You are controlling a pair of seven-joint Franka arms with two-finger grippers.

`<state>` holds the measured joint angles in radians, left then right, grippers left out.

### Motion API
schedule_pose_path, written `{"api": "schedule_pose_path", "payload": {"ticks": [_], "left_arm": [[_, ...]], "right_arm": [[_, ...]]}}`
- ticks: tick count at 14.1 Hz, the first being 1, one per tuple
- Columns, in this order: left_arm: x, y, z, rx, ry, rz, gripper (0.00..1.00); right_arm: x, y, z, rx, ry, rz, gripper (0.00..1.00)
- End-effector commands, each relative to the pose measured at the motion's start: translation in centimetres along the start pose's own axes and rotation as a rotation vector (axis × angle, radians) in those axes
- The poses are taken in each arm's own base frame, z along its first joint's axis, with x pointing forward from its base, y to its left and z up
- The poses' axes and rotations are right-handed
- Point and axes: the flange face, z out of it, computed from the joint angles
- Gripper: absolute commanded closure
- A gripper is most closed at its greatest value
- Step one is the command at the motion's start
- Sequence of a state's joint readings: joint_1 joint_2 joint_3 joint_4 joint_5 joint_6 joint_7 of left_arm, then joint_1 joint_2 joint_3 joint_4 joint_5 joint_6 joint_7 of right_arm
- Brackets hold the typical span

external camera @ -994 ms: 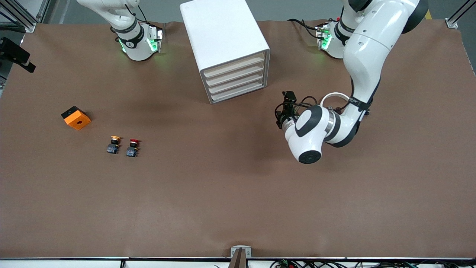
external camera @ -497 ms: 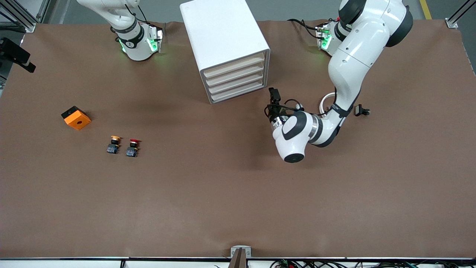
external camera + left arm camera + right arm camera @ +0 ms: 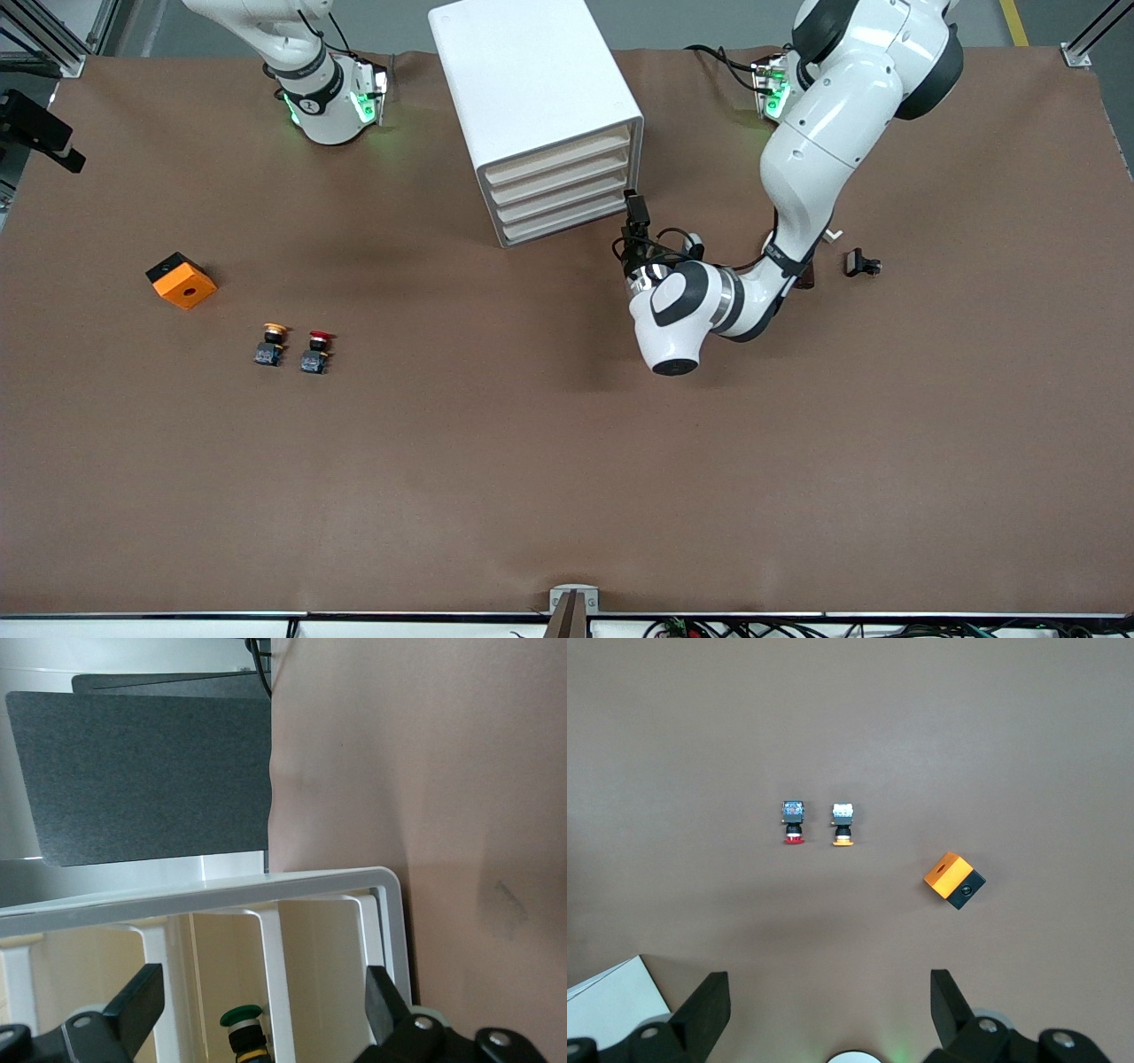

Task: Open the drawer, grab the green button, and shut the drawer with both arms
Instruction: 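Grasp the drawer handle with the left gripper and pull the drawer open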

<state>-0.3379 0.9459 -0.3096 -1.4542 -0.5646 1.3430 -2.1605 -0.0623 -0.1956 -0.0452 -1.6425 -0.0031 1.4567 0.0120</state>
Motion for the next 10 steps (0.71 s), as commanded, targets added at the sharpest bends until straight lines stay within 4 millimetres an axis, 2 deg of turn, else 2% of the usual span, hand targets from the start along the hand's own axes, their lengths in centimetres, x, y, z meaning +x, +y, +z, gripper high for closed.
{"api": "schedule_pose_path", "payload": {"ticks": [1, 2, 4, 5, 6, 10], "left_arm": [[-1.1, 0.5, 1.1, 0.034, 0.015, -0.01, 0.0], [-1.3, 0.6, 1.5, 0.038, 0.021, -0.009, 0.09], [-1.8, 0.8, 2.4, 0.054, 0.026, -0.01, 0.34], [-1.9, 0.9, 2.6, 0.054, 0.031, -0.011, 0.42], [-2.0, 0.9, 2.9, 0.055, 0.037, -0.012, 0.46], [-2.5, 0.8, 3.5, 0.06, 0.043, -0.009, 0.46]], "right_arm": [[-0.6, 0.1, -0.1, -0.016, 0.0, 0.005, 0.0], [-0.6, 0.1, -0.2, -0.016, 0.001, 0.005, 0.0], [-0.7, 0.0, -0.2, -0.016, 0.003, 0.004, 0.0], [-0.7, 0.0, -0.2, -0.016, 0.003, 0.004, 0.0], [-0.7, 0.1, -0.2, -0.016, 0.003, 0.005, 0.0], [-0.6, 0.1, -0.2, -0.016, 0.003, 0.007, 0.0]]}}
